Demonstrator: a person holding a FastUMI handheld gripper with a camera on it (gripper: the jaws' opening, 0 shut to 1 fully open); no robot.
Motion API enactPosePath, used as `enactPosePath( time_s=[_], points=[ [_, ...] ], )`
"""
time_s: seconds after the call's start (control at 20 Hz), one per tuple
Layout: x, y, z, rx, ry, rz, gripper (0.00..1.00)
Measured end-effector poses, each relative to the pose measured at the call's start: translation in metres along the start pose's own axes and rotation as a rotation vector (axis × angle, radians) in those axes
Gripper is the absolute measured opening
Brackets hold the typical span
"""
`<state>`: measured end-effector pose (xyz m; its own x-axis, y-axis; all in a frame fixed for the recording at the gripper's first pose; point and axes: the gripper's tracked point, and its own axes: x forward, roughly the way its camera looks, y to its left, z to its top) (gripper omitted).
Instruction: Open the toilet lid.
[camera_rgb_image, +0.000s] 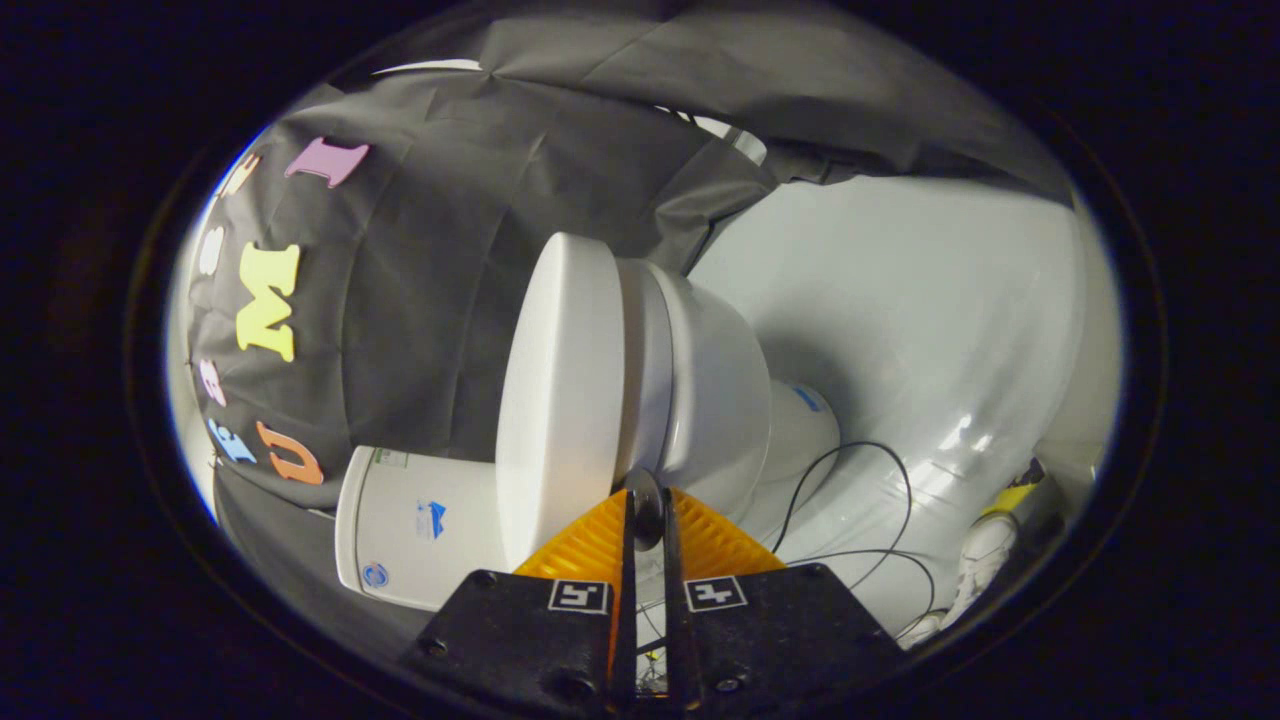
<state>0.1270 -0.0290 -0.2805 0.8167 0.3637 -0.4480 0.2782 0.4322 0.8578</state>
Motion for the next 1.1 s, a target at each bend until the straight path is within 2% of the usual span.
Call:
enactPosePath(
  time_s=[0.4,0.6,1.1],
  points=[
    [0.001,0.004,0.002,0.030,-0.003,-0.005,0.11],
    [0.001,0.008,0.000,0.017,-0.001,-0.045,0.11],
    [-0.004,0.022,-0.003,0.027,-0.001,-0.021,0.06]
  ],
)
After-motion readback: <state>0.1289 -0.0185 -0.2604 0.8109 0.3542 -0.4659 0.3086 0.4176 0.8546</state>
